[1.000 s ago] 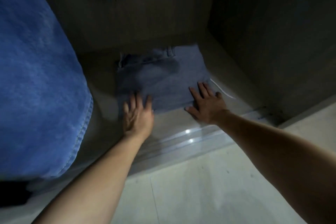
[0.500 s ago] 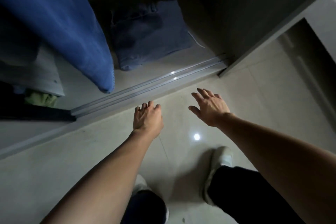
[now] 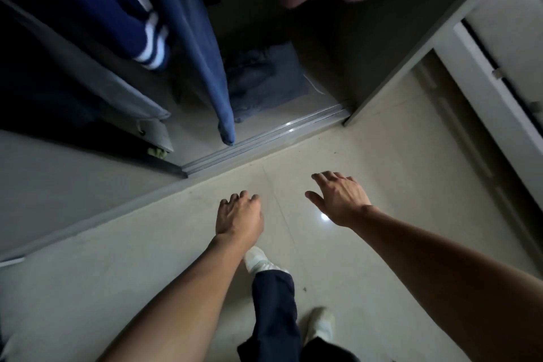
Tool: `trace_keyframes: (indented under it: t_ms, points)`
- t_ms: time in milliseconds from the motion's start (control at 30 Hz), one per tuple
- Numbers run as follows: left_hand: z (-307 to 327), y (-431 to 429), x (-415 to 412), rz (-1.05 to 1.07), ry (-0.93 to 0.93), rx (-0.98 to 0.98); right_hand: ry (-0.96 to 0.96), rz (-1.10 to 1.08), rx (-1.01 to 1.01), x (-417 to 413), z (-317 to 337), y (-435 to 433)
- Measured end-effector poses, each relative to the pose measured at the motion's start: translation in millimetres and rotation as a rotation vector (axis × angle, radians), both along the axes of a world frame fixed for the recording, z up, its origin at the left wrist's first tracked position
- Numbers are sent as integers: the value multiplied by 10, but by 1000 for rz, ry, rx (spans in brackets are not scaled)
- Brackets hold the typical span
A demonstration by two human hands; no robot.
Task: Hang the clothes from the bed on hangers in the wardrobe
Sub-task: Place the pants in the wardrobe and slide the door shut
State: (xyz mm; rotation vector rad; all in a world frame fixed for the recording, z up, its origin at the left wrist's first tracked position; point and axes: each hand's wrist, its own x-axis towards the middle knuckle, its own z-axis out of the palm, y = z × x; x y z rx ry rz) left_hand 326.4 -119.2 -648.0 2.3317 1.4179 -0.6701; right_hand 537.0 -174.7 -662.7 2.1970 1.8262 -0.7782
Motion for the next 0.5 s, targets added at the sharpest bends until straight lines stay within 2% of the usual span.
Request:
trace_keyframes:
  t_ms: [233, 500]
  points:
    - [1155, -408, -645, 86, 12, 84, 8, 32, 118, -487, 1187, -174]
    - [2811, -745, -1537, 243, -83, 406, 3, 89, 362, -1055, 2897, -311]
